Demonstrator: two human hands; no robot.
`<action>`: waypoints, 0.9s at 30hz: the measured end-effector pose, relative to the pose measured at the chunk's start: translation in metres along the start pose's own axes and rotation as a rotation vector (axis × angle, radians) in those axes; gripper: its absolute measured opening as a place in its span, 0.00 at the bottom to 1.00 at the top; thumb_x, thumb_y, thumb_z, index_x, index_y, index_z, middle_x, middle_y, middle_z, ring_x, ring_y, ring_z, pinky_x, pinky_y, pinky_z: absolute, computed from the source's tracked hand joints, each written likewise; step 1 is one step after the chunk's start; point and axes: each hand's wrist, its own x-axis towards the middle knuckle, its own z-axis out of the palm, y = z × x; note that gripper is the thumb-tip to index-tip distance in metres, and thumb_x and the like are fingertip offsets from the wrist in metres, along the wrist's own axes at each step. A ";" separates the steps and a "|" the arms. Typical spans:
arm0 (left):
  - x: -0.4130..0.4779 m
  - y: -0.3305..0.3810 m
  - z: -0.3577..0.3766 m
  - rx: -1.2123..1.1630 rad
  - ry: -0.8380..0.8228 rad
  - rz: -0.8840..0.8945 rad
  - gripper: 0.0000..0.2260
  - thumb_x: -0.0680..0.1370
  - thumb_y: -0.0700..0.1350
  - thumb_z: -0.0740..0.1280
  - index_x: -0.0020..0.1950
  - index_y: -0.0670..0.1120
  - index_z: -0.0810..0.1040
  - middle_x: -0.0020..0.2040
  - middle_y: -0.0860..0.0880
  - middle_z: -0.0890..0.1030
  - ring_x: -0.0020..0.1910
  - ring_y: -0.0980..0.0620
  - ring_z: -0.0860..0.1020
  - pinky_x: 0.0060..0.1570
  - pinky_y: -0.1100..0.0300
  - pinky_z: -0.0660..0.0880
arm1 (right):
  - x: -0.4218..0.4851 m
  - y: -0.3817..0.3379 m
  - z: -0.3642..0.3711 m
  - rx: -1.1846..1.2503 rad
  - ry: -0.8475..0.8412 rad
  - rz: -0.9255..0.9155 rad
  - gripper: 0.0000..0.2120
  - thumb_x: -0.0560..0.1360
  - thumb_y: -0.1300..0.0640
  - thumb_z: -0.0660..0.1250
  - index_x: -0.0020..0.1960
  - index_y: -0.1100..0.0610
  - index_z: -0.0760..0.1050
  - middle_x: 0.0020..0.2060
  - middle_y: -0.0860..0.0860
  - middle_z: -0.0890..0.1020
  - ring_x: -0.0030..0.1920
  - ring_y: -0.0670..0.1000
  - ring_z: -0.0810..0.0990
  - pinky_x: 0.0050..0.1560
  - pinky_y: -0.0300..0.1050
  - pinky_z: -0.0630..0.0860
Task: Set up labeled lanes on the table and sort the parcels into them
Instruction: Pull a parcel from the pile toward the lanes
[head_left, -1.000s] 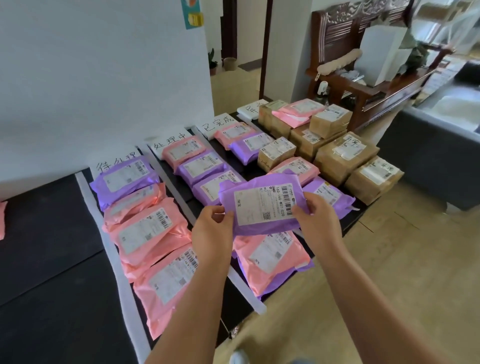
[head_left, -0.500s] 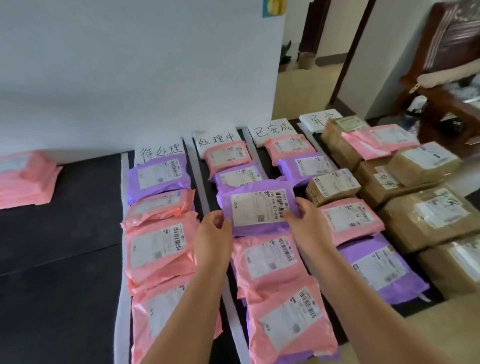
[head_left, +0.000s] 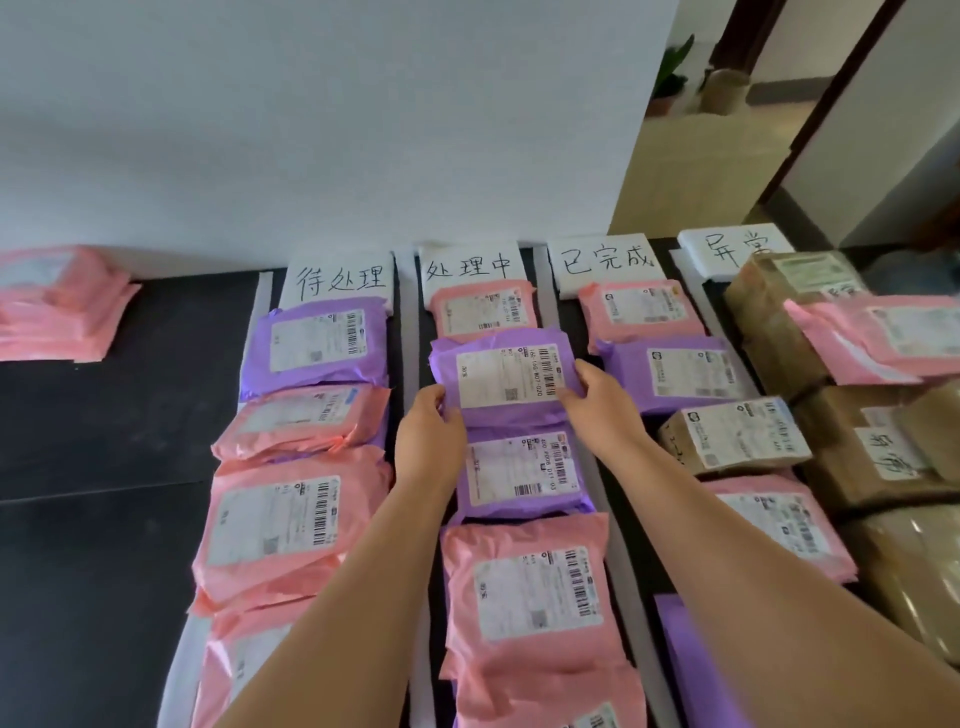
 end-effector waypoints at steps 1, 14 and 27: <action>0.004 -0.002 0.002 0.009 -0.020 -0.001 0.17 0.82 0.41 0.58 0.71 0.46 0.69 0.65 0.47 0.77 0.61 0.44 0.76 0.49 0.60 0.66 | 0.003 -0.001 0.001 -0.014 -0.015 0.001 0.15 0.82 0.56 0.60 0.68 0.52 0.71 0.61 0.49 0.80 0.56 0.54 0.80 0.53 0.50 0.77; -0.001 -0.009 -0.003 0.077 -0.101 0.115 0.25 0.82 0.40 0.59 0.79 0.46 0.60 0.79 0.47 0.62 0.75 0.45 0.63 0.72 0.47 0.63 | -0.002 -0.009 -0.001 -0.059 0.017 0.025 0.29 0.81 0.56 0.63 0.79 0.55 0.58 0.70 0.56 0.71 0.66 0.58 0.74 0.61 0.55 0.75; -0.066 -0.017 -0.053 0.091 -0.170 0.267 0.27 0.81 0.42 0.60 0.80 0.51 0.57 0.80 0.51 0.58 0.76 0.46 0.63 0.71 0.45 0.65 | -0.100 -0.048 0.000 -0.002 0.175 -0.052 0.23 0.81 0.55 0.62 0.76 0.52 0.65 0.69 0.52 0.73 0.51 0.50 0.78 0.52 0.49 0.76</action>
